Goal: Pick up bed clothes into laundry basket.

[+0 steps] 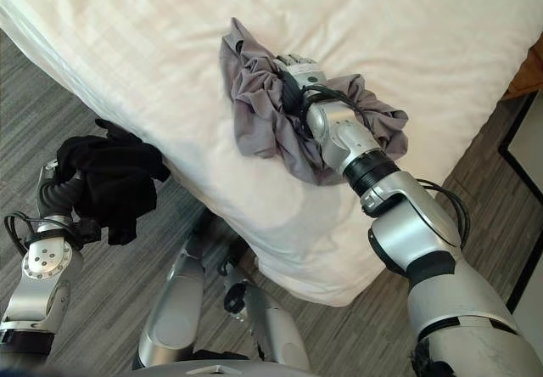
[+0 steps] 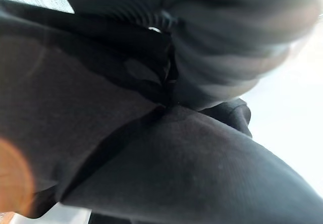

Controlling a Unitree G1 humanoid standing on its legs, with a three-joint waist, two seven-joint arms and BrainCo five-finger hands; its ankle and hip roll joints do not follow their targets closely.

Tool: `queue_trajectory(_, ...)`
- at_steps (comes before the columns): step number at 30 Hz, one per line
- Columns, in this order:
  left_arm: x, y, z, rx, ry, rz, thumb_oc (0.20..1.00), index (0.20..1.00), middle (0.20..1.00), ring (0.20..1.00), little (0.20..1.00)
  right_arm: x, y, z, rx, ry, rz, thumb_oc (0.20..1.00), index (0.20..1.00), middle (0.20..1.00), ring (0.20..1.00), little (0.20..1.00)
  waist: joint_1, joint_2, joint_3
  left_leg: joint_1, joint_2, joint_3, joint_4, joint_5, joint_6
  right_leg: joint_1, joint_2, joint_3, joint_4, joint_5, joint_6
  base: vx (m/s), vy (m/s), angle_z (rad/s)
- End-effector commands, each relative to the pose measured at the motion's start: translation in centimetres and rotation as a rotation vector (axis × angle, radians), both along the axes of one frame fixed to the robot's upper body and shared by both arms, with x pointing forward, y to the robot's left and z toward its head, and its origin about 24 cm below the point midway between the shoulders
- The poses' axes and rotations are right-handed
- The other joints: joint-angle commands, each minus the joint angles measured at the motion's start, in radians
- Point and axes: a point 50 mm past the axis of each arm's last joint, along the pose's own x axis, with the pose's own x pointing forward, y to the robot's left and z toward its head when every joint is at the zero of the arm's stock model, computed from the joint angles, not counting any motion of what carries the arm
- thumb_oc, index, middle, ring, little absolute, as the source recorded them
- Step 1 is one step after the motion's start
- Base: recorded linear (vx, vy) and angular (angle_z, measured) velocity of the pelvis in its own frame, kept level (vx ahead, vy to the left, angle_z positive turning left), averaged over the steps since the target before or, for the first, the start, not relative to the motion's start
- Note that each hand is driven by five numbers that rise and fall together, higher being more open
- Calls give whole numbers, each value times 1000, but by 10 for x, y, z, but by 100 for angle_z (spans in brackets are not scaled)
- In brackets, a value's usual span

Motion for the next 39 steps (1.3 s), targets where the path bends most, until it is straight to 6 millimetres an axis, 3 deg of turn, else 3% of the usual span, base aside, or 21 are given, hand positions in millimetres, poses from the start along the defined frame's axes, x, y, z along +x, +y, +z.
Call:
queue_trajectory(1,-11,6,47,128,-199,11,200,200,200,200,200,1,19,-18,-94,52,34,200,200,200,200,200,25,-86,58,81,-7,16,-77,-39,34,26,-94,67,-86,117,104,0,0,0)
queue_trajectory(8,-11,7,46,127,-196,16,200,200,200,200,200,4,16,-32,-104,91,-6,200,200,200,200,200,34,-74,62,77,-7,11,-75,-37,34,26,-96,64,-86,117,106,2,-1,1)
queue_trajectory(14,-10,9,45,122,-195,25,200,200,200,200,200,3,5,-15,16,44,-3,200,200,200,200,200,24,-76,51,88,-8,9,-76,-40,35,35,-97,65,-85,115,106,0,0,0)
queue_trajectory(18,-12,11,46,109,-206,34,200,200,200,200,200,-6,-29,16,261,-57,4,200,200,200,200,200,6,-78,28,106,-7,19,-75,-46,36,50,-100,71,-83,111,107,0,0,0)
queue_trajectory(19,-12,11,46,110,-206,33,200,200,200,200,200,-6,-30,16,262,-57,3,200,200,200,200,200,7,-79,28,105,-7,19,-75,-45,37,49,-100,70,-83,112,107,30,32,0)
queue_trajectory(20,-13,12,45,93,-210,37,200,200,200,200,200,-12,-56,23,480,-91,-8,200,200,200,200,200,-9,-70,9,121,-8,25,-73,-58,38,62,-101,72,-81,104,108,13,40,-3)
queue_trajectory(23,-13,11,45,84,-207,24,200,200,200,200,200,-22,-80,22,628,-102,-5,200,200,200,200,200,-23,-66,-14,126,-15,28,-75,-54,44,66,-107,75,-81,105,110,20,41,-3)
queue_trajectory(24,-16,12,42,76,-195,20,200,200,200,200,200,-33,-107,16,832,-131,-20,200,200,200,200,200,-41,-51,-38,142,-18,35,-74,-60,48,79,-112,77,-78,101,112,53,59,-5)
queue_trajectory(27,-21,14,38,68,-174,14,200,200,200,200,200,-60,-143,-8,1022,-159,-45,200,200,200,200,200,-71,-19,-82,169,-26,46,-75,-72,54,102,-120,82,-74,89,115,45,72,-6)
queue_trajectory(29,-23,14,36,62,-164,10,200,200,200,200,200,-69,-151,-18,1069,-162,-57,200,200,200,200,200,-83,-6,-102,179,-29,51,-75,-75,56,110,-123,84,-72,84,117,71,77,-24)
queue_trajectory(30,-26,16,30,52,-139,17,200,200,200,200,200,-91,-167,-33,1145,-194,-81,200,200,200,200,200,-108,19,-138,200,-34,58,-76,-83,60,128,-128,89,-70,75,118,89,90,-21)
queue_trajectory(31,-26,16,30,53,-137,15,200,200,200,200,200,-92,-167,-34,1146,-193,-84,200,200,200,200,200,-106,19,-139,201,-34,58,-76,-84,60,128,-128,89,-71,75,118,126,94,-13)
queue_trajectory(33,-32,20,21,39,-99,29,200,200,200,200,200,-120,-190,-52,1250,-245,-143,200,200,200,200,200,-144,57,-195,241,-38,70,-77,-107,62,164,-130,97,-71,57,120,132,80,-18)
queue_trajectory(39,-45,24,2,-11,-29,63,200,200,200,200,200,-158,-217,-77,1385,-318,-256,200,200,200,200,200,-216,119,-296,303,-39,104,-81,-121,66,209,-141,126,-60,40,123,82,57,-19)
